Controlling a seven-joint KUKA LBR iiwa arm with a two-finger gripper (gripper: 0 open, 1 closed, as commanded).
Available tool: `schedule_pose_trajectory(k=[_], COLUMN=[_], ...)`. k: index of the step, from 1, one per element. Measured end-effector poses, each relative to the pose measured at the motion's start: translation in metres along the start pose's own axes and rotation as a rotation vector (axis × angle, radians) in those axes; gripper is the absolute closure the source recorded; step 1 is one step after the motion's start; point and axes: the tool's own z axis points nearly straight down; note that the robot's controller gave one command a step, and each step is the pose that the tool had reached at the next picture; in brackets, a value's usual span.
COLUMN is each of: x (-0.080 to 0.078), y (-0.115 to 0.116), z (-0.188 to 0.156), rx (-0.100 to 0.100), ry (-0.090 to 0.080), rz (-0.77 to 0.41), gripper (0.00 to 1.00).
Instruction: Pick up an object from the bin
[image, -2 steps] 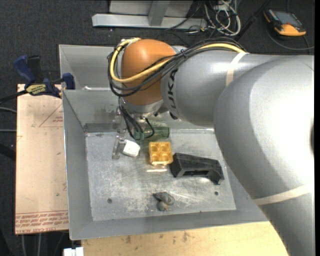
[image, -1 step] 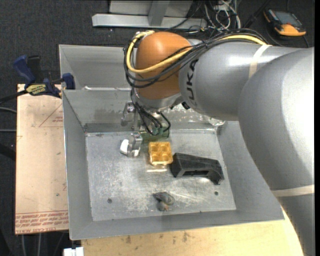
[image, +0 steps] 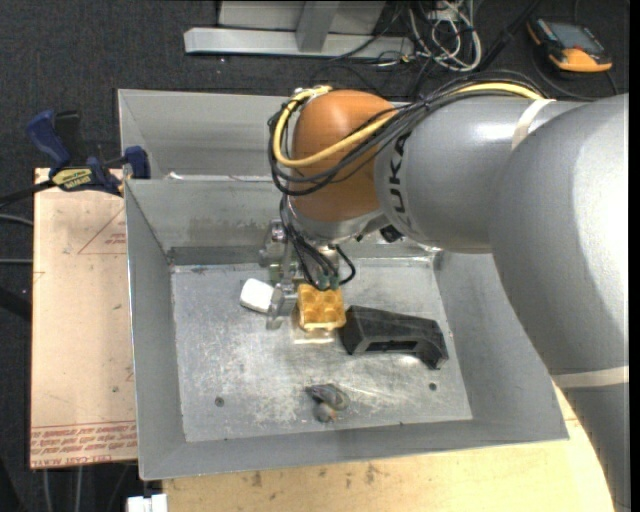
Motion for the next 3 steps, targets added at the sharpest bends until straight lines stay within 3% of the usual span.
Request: schedule_pose_trajectory(k=[1,2,3], x=[-0.021,-0.021,-0.015], y=[-0.036,-0.036,-0.033], z=[0.055,0.055,0.006], rx=[-0.002,-0.002,0.000], ry=[0.006,0.006,0.001], rz=[-0.138,-0.138,-0.449], gripper=[1.00,1.00,0.00])
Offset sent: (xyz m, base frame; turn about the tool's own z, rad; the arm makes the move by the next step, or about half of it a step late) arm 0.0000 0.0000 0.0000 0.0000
